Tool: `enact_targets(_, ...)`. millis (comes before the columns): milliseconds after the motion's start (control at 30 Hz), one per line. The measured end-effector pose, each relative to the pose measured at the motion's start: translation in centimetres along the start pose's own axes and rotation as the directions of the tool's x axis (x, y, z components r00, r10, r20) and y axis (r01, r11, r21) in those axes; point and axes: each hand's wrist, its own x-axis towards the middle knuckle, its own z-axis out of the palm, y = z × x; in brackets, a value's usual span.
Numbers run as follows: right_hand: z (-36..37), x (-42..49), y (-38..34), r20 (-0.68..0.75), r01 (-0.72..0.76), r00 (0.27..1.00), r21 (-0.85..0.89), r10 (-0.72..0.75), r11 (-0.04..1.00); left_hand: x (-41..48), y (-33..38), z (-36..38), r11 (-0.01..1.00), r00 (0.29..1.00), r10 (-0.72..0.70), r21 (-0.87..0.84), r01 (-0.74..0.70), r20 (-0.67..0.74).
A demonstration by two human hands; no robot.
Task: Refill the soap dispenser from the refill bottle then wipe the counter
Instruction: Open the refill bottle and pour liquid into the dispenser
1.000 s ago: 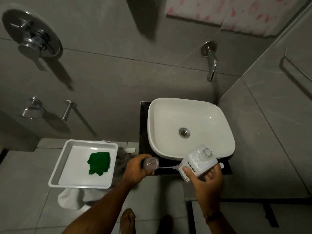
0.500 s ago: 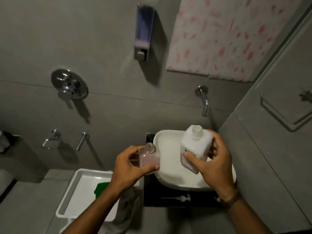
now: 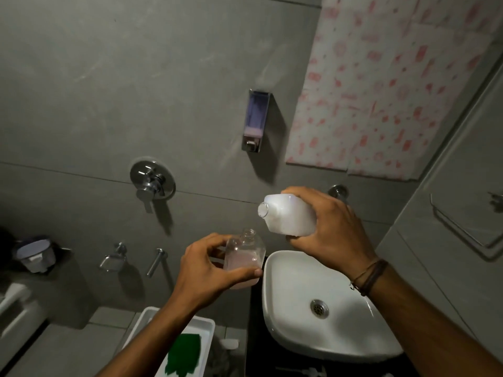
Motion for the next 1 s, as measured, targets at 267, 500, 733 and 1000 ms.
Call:
enact_targets(267, 0.3, 1.2, -0.5, 0.07, 0.096, 0.994, -0.158, -0.086, 0.983, 0.0, 0.4, -1.0, 0.999, 1.0, -0.024, 0.026, 0.024, 0.005)
enact_targets(500, 0.4, 2.0, -0.6, 0.057, 0.115, 0.993, -0.237, -0.105, 0.965, 0.7, 0.6, -1.2, 0.998, 0.999, -0.04, 0.046, 0.041, -0.005)
enact_targets(733, 0.1, 2.6, -0.9, 0.05, 0.131, 0.991, -0.289, -0.122, 0.948, 1.3, 0.9, -1.1, 0.998, 0.999, -0.05, 0.031, 0.05, -0.005)
enact_targets(1000, -0.4, 2.9, -1.1, 0.059, 0.14, 0.99, -0.316, -0.128, 0.938, 1.5, 1.1, -1.0, 0.998, 0.998, -0.059, 0.034, 0.058, 0.019)
